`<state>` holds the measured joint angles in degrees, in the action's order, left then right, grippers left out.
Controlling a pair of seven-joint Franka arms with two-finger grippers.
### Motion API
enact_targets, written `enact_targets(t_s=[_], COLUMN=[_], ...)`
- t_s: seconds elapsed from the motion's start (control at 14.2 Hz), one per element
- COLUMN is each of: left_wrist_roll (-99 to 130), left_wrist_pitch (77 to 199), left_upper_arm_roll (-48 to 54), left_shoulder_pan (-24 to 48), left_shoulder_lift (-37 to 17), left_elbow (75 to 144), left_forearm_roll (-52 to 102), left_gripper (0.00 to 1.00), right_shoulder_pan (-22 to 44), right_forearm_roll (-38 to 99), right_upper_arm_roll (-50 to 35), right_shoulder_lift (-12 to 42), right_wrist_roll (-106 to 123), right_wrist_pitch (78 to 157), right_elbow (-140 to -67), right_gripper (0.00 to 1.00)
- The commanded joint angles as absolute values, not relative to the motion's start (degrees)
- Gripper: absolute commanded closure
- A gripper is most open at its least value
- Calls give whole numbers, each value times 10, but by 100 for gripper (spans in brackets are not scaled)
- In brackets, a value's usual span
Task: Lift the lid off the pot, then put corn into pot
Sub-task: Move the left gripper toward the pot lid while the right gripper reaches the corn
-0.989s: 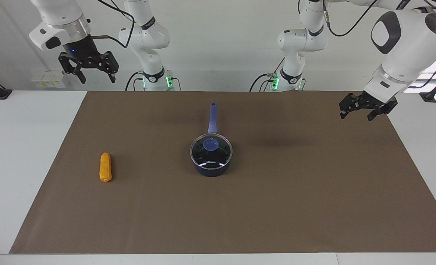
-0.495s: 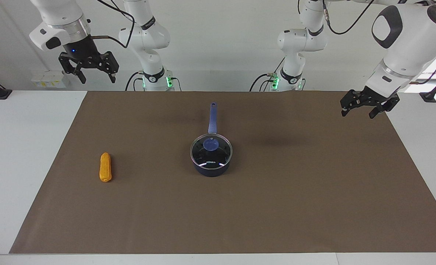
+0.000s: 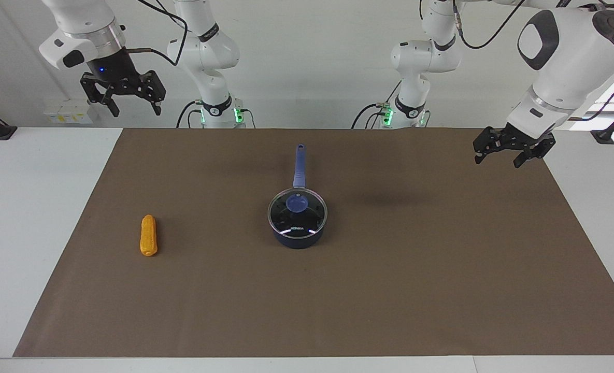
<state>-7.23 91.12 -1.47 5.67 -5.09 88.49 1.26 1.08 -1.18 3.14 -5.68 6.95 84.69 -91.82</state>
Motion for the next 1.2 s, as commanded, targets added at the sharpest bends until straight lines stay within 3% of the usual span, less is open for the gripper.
enact_targets(t_s=[0.0,0.42,0.78,1.13], left_wrist_roll=[-78,-73,20,145], left_wrist_pitch=[920,970,1039,1098], left_upper_arm_roll=[-21,-21,-20,-20], left_shoulder_pan=[88,156,223,300], left_shoulder_lift=[-33,-40,-53,-109], left_elbow=[919,961,995,986], left_forearm_roll=[14,13,13,14], left_gripper=[0,0,0,0], right_shoulder_pan=[4,-32,-69,-77], right_forearm_roll=[-5,-6,-6,-5], right_upper_arm_roll=[33,33,33,33], right_shoulder_lift=[-67,-41,82,163], right_wrist_roll=[100,161,220,223], right_wrist_pitch=[911,1053,1201,1305], right_elbow=[-988,-1098,-1115,-1117], right_gripper=[0,0,0,0])
